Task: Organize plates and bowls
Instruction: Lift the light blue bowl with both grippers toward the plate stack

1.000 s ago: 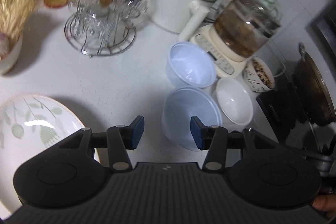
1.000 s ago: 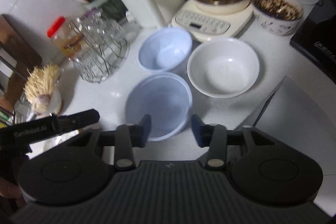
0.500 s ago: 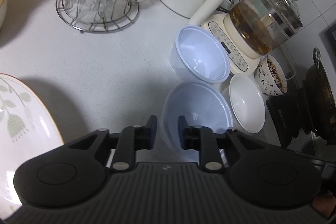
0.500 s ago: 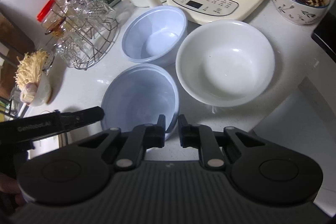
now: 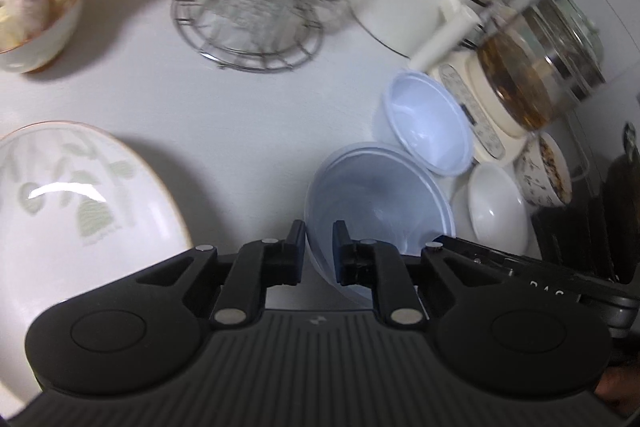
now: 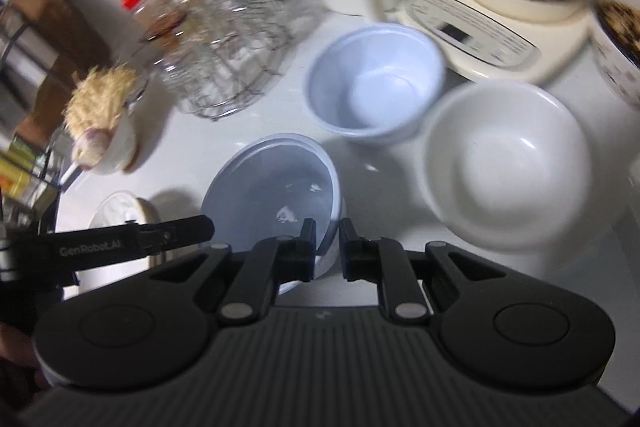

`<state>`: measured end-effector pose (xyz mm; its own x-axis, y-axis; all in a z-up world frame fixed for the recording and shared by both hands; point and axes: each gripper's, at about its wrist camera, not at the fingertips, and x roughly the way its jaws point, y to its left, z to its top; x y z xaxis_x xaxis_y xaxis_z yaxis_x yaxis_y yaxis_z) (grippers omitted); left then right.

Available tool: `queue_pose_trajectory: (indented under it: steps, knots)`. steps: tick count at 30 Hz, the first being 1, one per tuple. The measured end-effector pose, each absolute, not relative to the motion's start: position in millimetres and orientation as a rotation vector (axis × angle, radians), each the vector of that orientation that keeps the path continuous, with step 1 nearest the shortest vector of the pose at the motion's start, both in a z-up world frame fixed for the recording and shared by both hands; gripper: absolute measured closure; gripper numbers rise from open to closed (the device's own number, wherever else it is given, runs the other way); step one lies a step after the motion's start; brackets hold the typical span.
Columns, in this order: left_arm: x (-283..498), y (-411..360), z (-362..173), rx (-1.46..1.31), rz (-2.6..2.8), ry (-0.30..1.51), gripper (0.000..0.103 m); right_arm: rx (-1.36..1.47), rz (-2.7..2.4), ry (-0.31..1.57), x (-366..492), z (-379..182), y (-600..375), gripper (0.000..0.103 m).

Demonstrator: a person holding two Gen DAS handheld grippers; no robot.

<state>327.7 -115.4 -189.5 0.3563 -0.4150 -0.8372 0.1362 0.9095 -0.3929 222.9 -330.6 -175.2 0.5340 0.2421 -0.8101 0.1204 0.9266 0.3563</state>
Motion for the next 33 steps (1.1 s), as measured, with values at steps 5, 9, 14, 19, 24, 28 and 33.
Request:
queue_pose_trajectory:
  steps: [5, 9, 14, 19, 24, 28, 33]
  knots:
    - [325.9, -97.4, -191.6, -0.301, -0.292, 1.154, 0.086, 0.358, 0.140, 1.028, 236.2, -178.3, -314.5, 0.088]
    - [324.1, -87.9, -194.8, -0.329, -0.269, 1.160, 0.086, 0.339, 0.164, 1.045, 240.8, -184.3, -307.2, 0.088]
    - [321.0, -81.7, -201.3, -0.352, -0.274, 1.173, 0.086, 0.319, 0.170, 1.059, 242.6, -189.8, -303.8, 0.088]
    - [318.8, -79.3, -201.9, -0.350, -0.278, 1.177, 0.086, 0.316, 0.167, 1.065, 243.1, -191.0, -301.3, 0.086]
    - [314.6, -70.8, -188.7, -0.341, -0.284, 1.150, 0.085, 0.314, 0.147, 1.037, 239.2, -181.1, -297.4, 0.086]
    - [312.5, -62.6, -171.4, -0.326, -0.300, 1.123, 0.085, 0.344, 0.109, 1.019, 234.2, -173.0, -296.0, 0.070]
    - [309.3, -55.4, -138.3, -0.277, -0.338, 1.072, 0.085, 0.356, 0.064, 0.952, 221.7, -147.3, -289.1, 0.063]
